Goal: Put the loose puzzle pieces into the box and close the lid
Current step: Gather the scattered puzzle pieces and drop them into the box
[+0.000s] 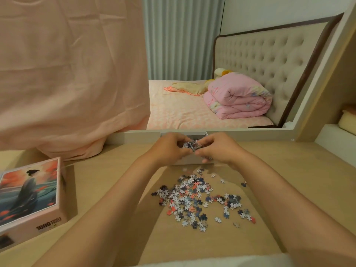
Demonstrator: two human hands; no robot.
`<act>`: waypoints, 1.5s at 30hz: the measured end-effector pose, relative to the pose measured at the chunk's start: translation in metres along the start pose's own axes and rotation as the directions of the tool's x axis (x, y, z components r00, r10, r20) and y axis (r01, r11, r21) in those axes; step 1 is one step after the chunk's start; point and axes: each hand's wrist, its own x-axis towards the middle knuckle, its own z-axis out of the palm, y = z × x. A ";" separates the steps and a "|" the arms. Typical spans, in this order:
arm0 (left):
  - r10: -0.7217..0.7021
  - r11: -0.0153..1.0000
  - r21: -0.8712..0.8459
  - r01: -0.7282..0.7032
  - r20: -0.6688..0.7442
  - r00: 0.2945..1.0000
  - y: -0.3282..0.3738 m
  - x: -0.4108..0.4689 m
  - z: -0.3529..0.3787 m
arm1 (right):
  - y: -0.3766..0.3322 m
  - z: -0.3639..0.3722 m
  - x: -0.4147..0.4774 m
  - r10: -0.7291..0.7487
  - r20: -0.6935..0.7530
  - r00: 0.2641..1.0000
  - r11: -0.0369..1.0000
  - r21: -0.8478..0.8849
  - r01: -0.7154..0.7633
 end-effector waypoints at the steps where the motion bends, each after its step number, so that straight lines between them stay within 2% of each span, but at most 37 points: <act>1: 0.007 1.000 -0.005 -0.007 -0.019 1.000 0.000 0.008 -0.005 | -0.006 -0.001 0.008 -0.022 -0.026 0.999 1.000 0.001 0.022; 5: 0.000 1.000 0.023 0.002 -0.074 0.997 -0.005 0.034 -0.016 | -0.017 0.002 0.040 -0.072 -0.111 0.991 0.995 -0.073 0.064; 9: -0.036 0.996 0.087 0.032 0.049 0.998 -0.023 0.041 -0.014 | -0.008 0.014 0.059 -0.186 -0.029 0.982 0.928 -0.333 0.166; 11: -0.046 0.990 0.135 0.036 0.072 0.996 -0.031 0.039 -0.012 | -0.002 0.017 0.063 -0.207 -0.008 0.978 0.919 -0.345 0.191; 15: -0.057 0.963 0.263 0.061 -0.024 0.998 -0.042 0.032 -0.011 | 0.004 0.017 0.062 -0.281 -0.070 0.957 0.910 -0.335 0.243; 19: -0.003 0.924 0.382 -0.027 0.077 0.997 -0.044 0.020 -0.004 | 0.010 0.026 0.052 -0.277 0.170 0.946 0.820 -0.472 0.325; 22: -0.005 0.916 0.402 -0.020 0.061 0.998 -0.043 0.015 -0.003 | 0.014 0.025 0.047 -0.217 0.217 0.952 0.727 -0.615 0.306; 26: 0.023 0.933 0.359 -0.025 0.010 1.000 -0.036 0.002 -0.009 | 0.004 0.014 0.032 -0.240 0.119 0.963 0.814 -0.517 0.267; 29: 0.096 0.919 0.390 -0.051 -0.096 0.991 -0.032 -0.014 -0.013 | -0.008 0.009 0.010 -0.318 0.062 0.946 0.832 -0.461 0.310; 31: 0.136 0.941 0.328 -0.088 -0.127 0.983 -0.026 -0.029 -0.016 | -0.011 0.010 -0.008 -0.320 0.081 0.944 0.842 -0.433 0.322; 34: 0.080 0.958 0.277 -0.068 -0.030 0.996 -0.016 -0.053 -0.017 | -0.005 0.021 -0.025 -0.239 0.226 0.944 0.833 -0.452 0.319; 36: -0.057 0.943 0.331 0.016 0.114 0.992 -0.013 -0.067 -0.015 | 0.004 0.031 -0.033 -0.173 0.302 0.938 0.783 -0.535 0.316; 39: -0.255 0.881 0.465 0.090 0.306 0.917 -0.014 -0.088 -0.011 | 0.018 0.044 -0.041 -0.084 0.360 0.929 0.675 -0.665 0.319; 42: -0.225 0.870 0.491 0.045 0.314 0.922 -0.016 -0.097 -0.003 | 0.026 0.050 -0.047 -0.070 0.396 0.915 0.650 -0.678 0.343; 45: -0.167 0.901 0.432 0.035 0.272 0.947 -0.013 -0.095 0.006 | 0.024 0.043 -0.052 -0.127 0.382 0.915 0.723 -0.596 0.349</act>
